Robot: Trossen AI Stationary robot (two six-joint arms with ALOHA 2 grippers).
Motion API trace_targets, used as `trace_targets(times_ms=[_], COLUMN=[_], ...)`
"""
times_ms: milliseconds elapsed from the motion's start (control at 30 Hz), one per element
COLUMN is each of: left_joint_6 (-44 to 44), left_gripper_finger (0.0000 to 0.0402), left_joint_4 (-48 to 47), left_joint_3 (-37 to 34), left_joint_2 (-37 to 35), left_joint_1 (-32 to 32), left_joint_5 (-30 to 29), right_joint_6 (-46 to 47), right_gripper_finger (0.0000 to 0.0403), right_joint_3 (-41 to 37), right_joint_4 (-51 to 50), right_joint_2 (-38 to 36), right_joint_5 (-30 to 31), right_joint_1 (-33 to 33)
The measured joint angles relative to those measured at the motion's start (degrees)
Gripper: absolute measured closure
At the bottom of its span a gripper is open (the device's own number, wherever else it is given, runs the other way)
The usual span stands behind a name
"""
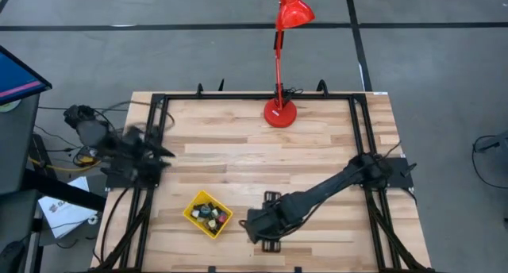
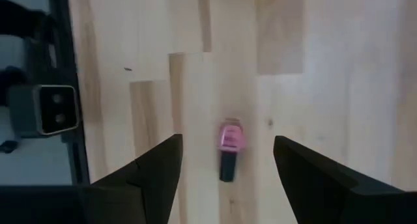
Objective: Pick & Place Nail Polish
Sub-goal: Put the pink nail polish bottle into the yellow basket
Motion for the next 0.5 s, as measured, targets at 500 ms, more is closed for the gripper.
trace_targets(times_ms=[500], left_joint_6=[1.41], left_gripper_finger=[0.0396], left_joint_4=[-3.65], left_joint_3=[-12.91], left_joint_2=[-20.27], left_joint_1=[0.0], left_joint_5=[4.27], right_joint_6=[-0.07], right_gripper_finger=[0.017], right_joint_3=[-2.53], right_joint_4=[6.11], right_joint_2=[4.36], right_joint_5=[-3.44], right_joint_1=[-0.97])
